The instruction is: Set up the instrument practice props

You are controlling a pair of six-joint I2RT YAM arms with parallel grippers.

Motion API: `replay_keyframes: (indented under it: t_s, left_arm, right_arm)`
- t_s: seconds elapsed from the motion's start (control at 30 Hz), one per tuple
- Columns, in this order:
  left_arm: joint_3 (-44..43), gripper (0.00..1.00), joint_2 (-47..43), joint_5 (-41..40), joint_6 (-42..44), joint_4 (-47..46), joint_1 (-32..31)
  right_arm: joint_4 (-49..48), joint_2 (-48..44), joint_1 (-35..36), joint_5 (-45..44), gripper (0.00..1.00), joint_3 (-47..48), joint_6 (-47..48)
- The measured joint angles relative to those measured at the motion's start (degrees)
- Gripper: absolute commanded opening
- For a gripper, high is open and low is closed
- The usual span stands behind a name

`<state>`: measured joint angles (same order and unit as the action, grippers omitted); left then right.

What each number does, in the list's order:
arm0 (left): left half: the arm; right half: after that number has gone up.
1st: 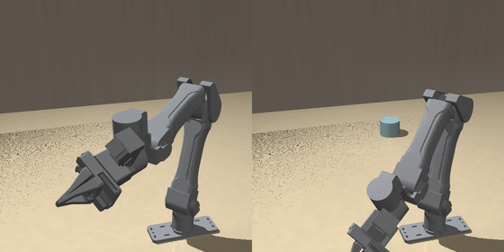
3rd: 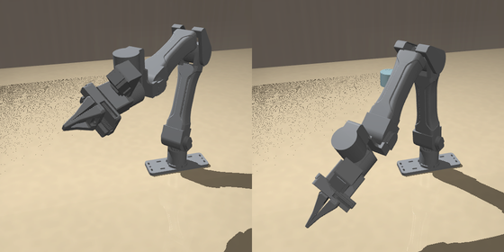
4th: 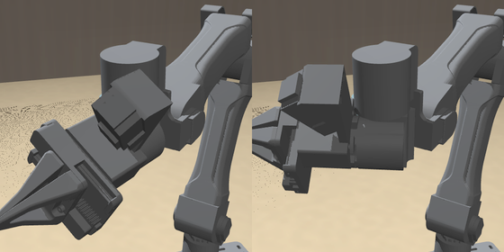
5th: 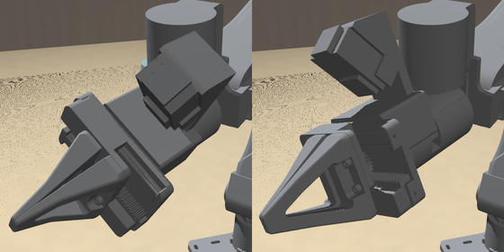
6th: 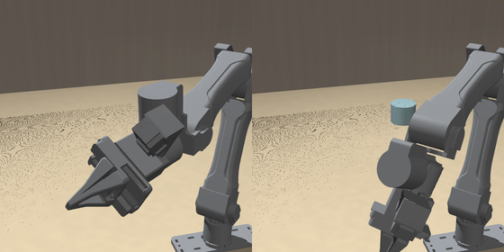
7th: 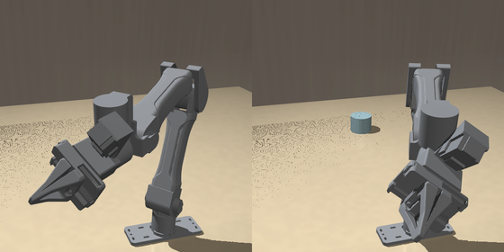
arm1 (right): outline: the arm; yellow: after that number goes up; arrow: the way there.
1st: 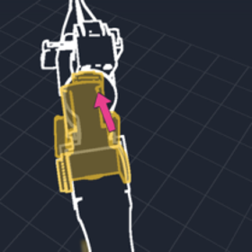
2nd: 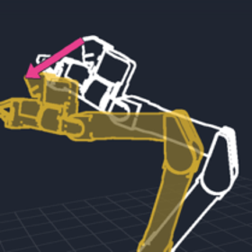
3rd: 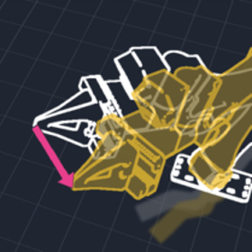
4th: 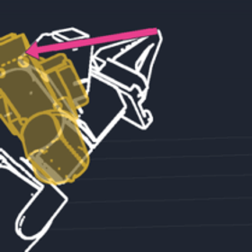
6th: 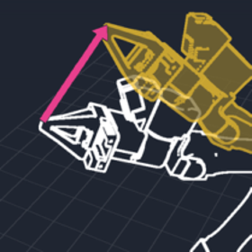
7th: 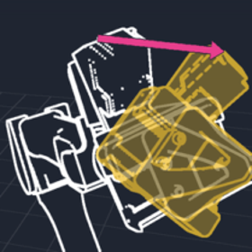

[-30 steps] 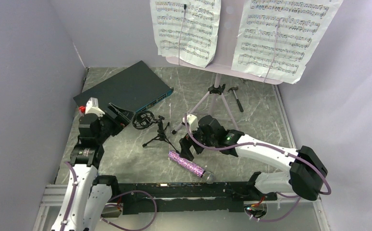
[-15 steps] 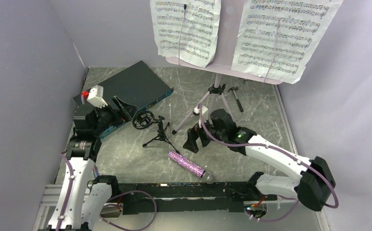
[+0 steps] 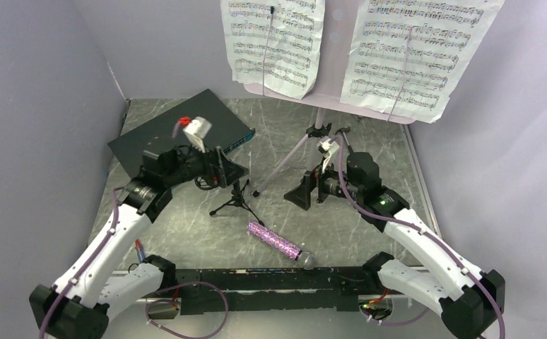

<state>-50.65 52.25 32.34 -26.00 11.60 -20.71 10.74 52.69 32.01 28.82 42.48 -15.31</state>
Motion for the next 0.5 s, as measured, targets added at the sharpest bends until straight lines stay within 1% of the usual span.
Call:
replay_keyframes:
  t_s: [0.17, 0.3, 0.5]
  left_arm:
    - [-1.97, 0.93, 6.32, -0.81, 5.84, -0.15, -11.43]
    - [-2.29, 0.93, 10.78, -4.07, 11.67, 1.40, -20.61]
    - [-2.27, 0.90, 13.44, -7.52, 20.02, 2.91, -31.82]
  right_arm:
    - [2.60, -4.37, -1.55, -3.04, 0.99, 0.00, -0.09]
    - [5.92, -8.17, -1.73, -8.74, 0.99, -0.02, 0.33]
    - [8.57, -12.22, -1.90, -17.97, 0.99, -0.02, 0.09]
